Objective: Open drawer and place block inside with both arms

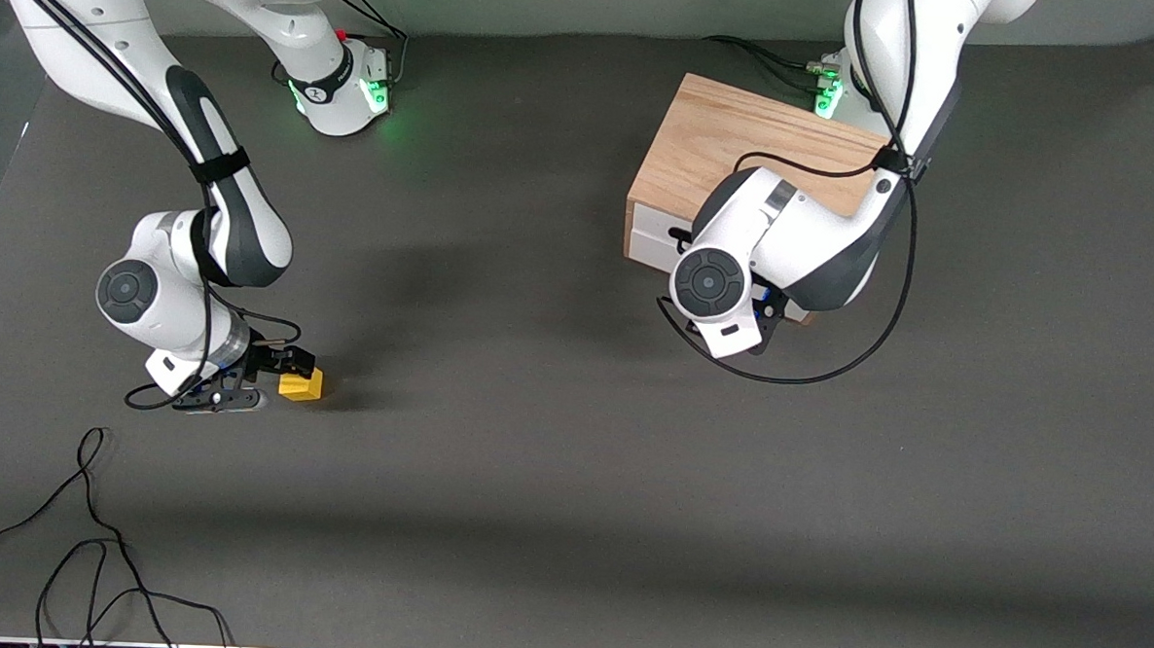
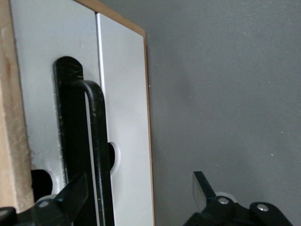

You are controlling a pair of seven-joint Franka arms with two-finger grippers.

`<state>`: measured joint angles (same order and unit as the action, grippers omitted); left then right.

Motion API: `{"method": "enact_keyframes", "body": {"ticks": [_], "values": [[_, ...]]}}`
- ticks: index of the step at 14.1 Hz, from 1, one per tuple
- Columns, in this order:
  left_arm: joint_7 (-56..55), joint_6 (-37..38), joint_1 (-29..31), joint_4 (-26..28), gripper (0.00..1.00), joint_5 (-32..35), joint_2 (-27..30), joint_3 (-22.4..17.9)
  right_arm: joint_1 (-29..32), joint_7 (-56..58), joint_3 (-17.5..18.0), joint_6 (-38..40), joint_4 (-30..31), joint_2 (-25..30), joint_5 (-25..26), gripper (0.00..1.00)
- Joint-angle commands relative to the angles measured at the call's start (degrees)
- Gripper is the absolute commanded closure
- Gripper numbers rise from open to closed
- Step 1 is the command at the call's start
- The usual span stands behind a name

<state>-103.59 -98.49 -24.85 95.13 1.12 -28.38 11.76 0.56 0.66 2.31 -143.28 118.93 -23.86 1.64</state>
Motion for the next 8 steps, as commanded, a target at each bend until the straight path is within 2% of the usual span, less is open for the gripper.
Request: {"method": "enact_keyframes", "body": {"ticks": [1, 8], "values": [[-2.1, 0.7, -1.5, 2.9, 0.00, 0.3, 1.7, -0.6, -0.5, -1.0, -0.5, -1.7, -0.5, -2.1, 1.2, 0.00], [-2.0, 1.9, -1.5, 4.8, 0.00, 0.7, 1.0, -0.6, -0.4, -1.0, -0.5, -5.6, -0.7, -5.5, 1.1, 0.00]]}}
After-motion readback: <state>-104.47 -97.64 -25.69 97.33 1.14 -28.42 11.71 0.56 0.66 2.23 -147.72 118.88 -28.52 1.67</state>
